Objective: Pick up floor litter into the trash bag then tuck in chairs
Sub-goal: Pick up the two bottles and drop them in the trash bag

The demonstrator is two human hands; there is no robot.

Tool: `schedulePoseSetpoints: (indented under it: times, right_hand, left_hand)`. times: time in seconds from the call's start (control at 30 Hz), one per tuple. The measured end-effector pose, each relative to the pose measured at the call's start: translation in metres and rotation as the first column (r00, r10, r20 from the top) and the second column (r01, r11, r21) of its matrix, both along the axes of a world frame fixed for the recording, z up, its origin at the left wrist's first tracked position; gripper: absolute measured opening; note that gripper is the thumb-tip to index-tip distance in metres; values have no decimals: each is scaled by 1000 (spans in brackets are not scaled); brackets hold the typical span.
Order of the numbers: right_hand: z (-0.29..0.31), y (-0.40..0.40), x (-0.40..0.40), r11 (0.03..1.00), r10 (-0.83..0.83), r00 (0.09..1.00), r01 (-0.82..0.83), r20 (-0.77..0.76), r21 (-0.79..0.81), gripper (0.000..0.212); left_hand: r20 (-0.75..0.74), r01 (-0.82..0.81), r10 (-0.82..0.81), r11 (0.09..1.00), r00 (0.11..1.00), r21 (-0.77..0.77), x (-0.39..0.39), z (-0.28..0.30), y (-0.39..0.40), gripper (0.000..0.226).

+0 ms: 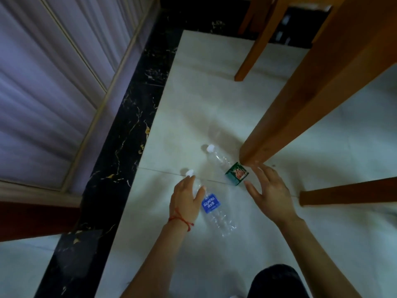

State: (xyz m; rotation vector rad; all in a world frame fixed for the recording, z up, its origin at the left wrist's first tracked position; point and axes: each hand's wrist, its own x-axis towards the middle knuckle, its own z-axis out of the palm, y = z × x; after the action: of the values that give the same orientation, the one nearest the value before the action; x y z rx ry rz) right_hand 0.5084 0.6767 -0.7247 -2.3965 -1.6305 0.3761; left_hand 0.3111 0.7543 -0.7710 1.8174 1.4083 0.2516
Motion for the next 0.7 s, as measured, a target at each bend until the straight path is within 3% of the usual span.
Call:
schedulePoseSetpoints:
  times: [0.13, 0.23, 0.43, 0.7]
  right_hand:
    - [-30, 4, 1, 1000, 7, 1000, -7, -11, 10, 50]
    - [-36, 8, 1, 1000, 17, 1000, -17, -8, 21, 48]
    - [-33, 3, 6, 996, 7, 1000, -7, 10, 88, 48]
    - [-44, -1, 10, 998, -24, 999, 26, -32, 64, 49]
  left_hand:
    - [107, -252, 266, 959, 958, -130, 8, -31, 0, 51]
    - [48, -381, 404, 892, 914, -242, 12, -46, 4, 55]
    - [-98, -515, 534, 727, 840, -455, 27, -59, 8, 61]
    - [-124, -512, 528, 696, 840, -504, 38, -64, 20, 53]
